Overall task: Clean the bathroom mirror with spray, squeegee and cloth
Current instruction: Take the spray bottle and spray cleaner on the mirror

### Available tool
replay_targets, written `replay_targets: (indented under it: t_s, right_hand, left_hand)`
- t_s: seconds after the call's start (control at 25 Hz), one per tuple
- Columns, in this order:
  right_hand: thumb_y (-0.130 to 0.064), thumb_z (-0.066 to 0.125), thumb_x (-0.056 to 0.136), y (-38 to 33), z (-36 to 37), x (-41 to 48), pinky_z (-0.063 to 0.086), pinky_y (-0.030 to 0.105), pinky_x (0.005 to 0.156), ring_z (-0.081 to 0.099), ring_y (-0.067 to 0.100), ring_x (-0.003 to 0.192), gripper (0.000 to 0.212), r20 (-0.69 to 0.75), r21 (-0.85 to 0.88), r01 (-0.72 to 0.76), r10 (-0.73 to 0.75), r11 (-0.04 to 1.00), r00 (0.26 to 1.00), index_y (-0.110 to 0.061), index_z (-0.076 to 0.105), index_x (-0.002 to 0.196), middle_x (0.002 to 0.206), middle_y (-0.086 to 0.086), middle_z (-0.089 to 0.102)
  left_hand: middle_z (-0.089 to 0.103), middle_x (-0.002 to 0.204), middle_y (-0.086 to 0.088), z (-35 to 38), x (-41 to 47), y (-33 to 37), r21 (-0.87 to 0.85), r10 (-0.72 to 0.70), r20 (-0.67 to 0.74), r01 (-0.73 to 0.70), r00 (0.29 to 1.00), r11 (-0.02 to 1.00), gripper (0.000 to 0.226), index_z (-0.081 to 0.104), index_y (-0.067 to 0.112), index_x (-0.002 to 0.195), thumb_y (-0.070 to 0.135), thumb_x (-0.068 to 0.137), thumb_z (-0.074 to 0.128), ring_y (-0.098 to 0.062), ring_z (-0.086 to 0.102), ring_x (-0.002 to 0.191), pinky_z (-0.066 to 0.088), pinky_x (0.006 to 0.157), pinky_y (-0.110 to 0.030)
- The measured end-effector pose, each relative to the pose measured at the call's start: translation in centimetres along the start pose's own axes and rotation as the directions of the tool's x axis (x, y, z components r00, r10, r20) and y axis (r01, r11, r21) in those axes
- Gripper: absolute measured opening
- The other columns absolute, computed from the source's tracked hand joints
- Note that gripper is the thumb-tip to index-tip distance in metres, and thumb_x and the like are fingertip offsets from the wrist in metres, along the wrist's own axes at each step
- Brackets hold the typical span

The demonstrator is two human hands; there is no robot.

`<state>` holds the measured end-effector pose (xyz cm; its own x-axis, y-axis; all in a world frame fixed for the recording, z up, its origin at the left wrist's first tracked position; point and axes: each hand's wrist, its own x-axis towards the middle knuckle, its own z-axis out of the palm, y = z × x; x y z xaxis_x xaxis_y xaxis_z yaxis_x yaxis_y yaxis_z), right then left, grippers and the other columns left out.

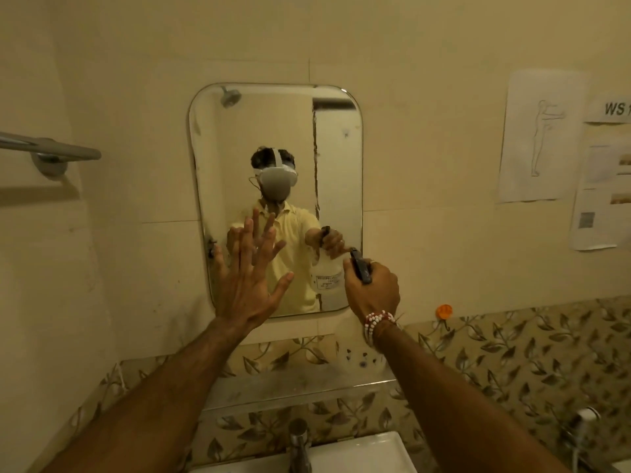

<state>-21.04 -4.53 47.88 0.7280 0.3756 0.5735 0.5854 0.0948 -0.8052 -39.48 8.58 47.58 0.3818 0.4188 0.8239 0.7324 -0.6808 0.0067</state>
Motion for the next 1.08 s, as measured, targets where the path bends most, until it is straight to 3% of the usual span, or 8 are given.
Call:
replay_targets:
  t_s: [0.16,0.32,0.44,0.6,0.8,1.08]
  right_hand:
    - [-0.057,0.064,0.086,-1.5,1.5,0.0,0.057,0.042,0.072,0.061,0.020,0.058,0.040,0.057,-0.051,0.030,-0.027,0.998,0.998,-0.034,0.049,0.056,0.055,-0.012,0.058]
    - [-0.055,0.067,0.082,-1.9,4.4,-2.3,0.040,0.022,0.048,0.055,0.007,0.051,0.035,0.186,-0.027,0.088,-0.082,0.996,0.979,-0.035,0.052,0.058,0.054,-0.014,0.057]
    - [-0.058,0.061,0.083,-1.4,6.0,-3.8,0.050,0.031,0.054,0.055,0.009,0.052,0.036,0.209,-0.026,0.080,-0.073,0.996,0.975,-0.033,0.052,0.059,0.055,-0.011,0.057]
    - [-0.054,0.062,0.088,0.0,6.2,-4.4,0.058,0.042,0.069,0.057,0.010,0.056,0.035,0.180,-0.065,0.064,-0.051,0.996,0.982,-0.033,0.053,0.061,0.057,-0.011,0.059]
    - [-0.055,0.064,0.087,1.1,4.1,-3.7,0.060,0.039,0.070,0.064,0.012,0.067,0.022,0.102,-0.086,0.046,-0.037,0.995,0.994,-0.033,0.064,0.086,0.070,-0.013,0.063]
    - [-0.056,0.056,0.092,5.3,-2.4,-2.5,0.052,0.035,0.059,0.061,0.017,0.061,0.031,-0.121,-0.194,-0.030,0.007,0.981,0.993,-0.028,0.064,0.081,0.065,-0.009,0.062]
  left_hand:
    - [-0.013,0.175,-0.009,-0.2,-0.2,-1.4,0.014,0.007,-0.031,-0.007,0.999,1.000,0.089,0.002,0.030,0.167,0.076,0.094,0.026,-0.031,-0.005,0.162,0.002,0.125,-0.068]
    - [-0.017,0.174,-0.007,-0.4,-1.0,-3.4,0.049,-0.006,-0.038,0.008,0.999,0.999,0.088,-0.003,0.033,0.167,0.076,0.095,0.026,-0.028,-0.005,0.162,0.003,0.124,-0.070]
    - [-0.020,0.174,-0.005,-0.4,-1.5,-4.5,0.046,-0.016,-0.022,0.016,1.000,0.999,0.088,-0.003,0.034,0.166,0.080,0.095,0.020,-0.027,-0.005,0.162,0.000,0.124,-0.069]
    - [-0.017,0.174,-0.007,0.2,-2.1,-5.2,0.034,-0.027,0.003,0.026,1.000,0.999,0.088,-0.001,0.034,0.167,0.080,0.094,0.018,-0.029,-0.005,0.162,-0.001,0.124,-0.069]
    - [-0.011,0.175,-0.011,2.1,-1.8,-2.9,-0.012,0.038,-0.006,-0.038,0.999,0.999,0.089,0.004,0.030,0.167,0.075,0.095,0.029,-0.032,-0.006,0.162,0.001,0.124,-0.069]
    - [-0.013,0.175,-0.009,7.8,-1.9,6.4,-0.216,0.162,0.019,-0.154,0.987,0.964,0.087,0.009,0.031,0.167,0.073,0.095,0.035,-0.027,-0.013,0.161,0.000,0.124,-0.070]
